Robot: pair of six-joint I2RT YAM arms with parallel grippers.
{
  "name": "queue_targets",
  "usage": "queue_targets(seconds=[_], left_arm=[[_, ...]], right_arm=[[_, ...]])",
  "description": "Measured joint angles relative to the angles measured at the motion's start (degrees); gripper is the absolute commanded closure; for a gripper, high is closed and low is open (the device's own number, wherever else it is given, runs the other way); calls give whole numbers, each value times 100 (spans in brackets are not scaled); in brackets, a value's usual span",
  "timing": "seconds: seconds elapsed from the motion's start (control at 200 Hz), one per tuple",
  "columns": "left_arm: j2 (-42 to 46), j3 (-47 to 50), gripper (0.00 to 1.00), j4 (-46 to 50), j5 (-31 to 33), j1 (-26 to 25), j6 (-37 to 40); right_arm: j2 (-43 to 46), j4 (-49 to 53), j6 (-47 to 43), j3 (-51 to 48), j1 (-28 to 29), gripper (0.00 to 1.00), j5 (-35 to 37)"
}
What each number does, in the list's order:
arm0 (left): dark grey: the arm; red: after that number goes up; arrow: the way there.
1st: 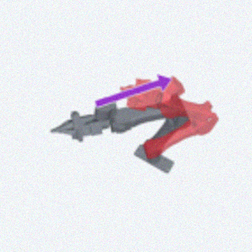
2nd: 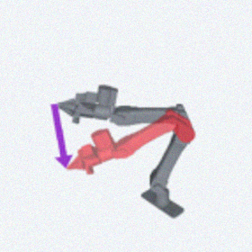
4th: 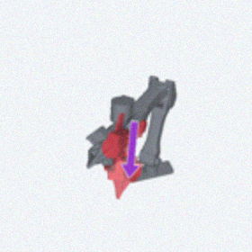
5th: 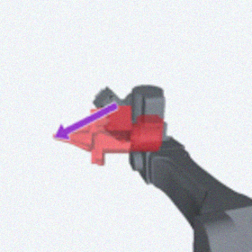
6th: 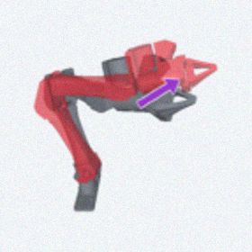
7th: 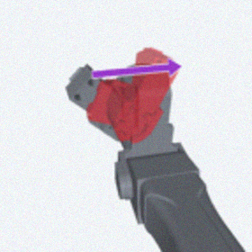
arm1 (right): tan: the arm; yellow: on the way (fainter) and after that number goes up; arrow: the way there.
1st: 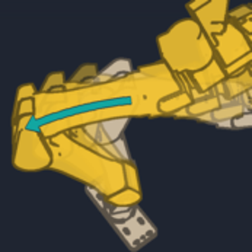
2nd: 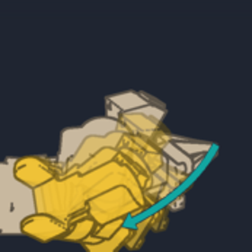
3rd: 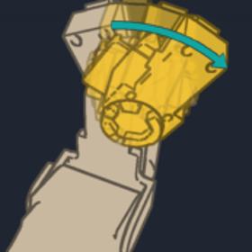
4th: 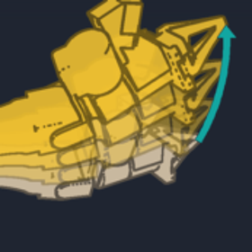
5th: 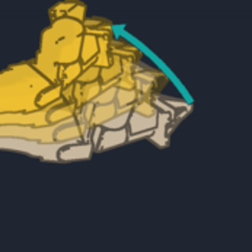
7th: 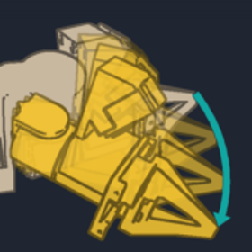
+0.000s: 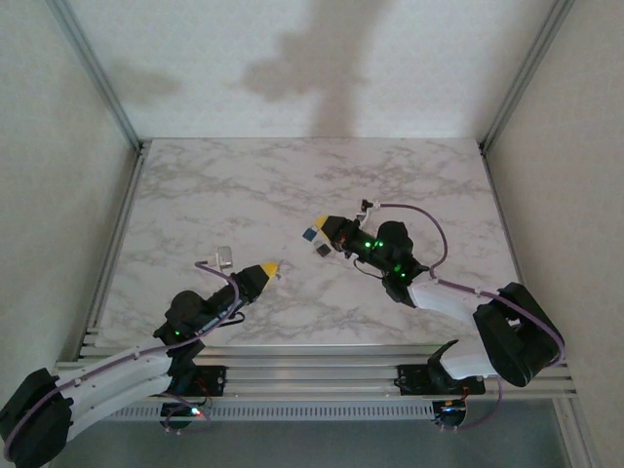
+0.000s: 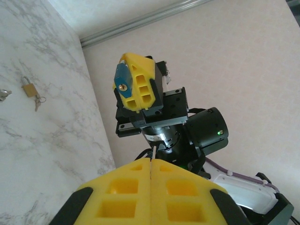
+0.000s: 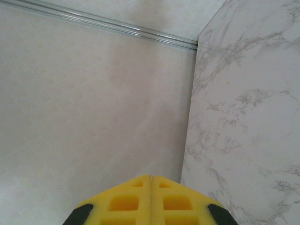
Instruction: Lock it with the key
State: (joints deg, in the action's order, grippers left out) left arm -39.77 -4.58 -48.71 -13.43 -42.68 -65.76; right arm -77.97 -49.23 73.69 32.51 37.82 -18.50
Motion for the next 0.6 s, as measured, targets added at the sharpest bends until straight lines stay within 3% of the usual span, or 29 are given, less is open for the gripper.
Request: queue_targets(seconds=[0.225, 0.601], left_arm=[[-17, -46, 100, 485, 129, 2, 201], [44, -404, 100, 1392, 260, 387, 763]], right_arm=[[264, 734, -446, 308, -20, 100, -254], [756, 2970, -1803, 1021, -20, 100, -601]])
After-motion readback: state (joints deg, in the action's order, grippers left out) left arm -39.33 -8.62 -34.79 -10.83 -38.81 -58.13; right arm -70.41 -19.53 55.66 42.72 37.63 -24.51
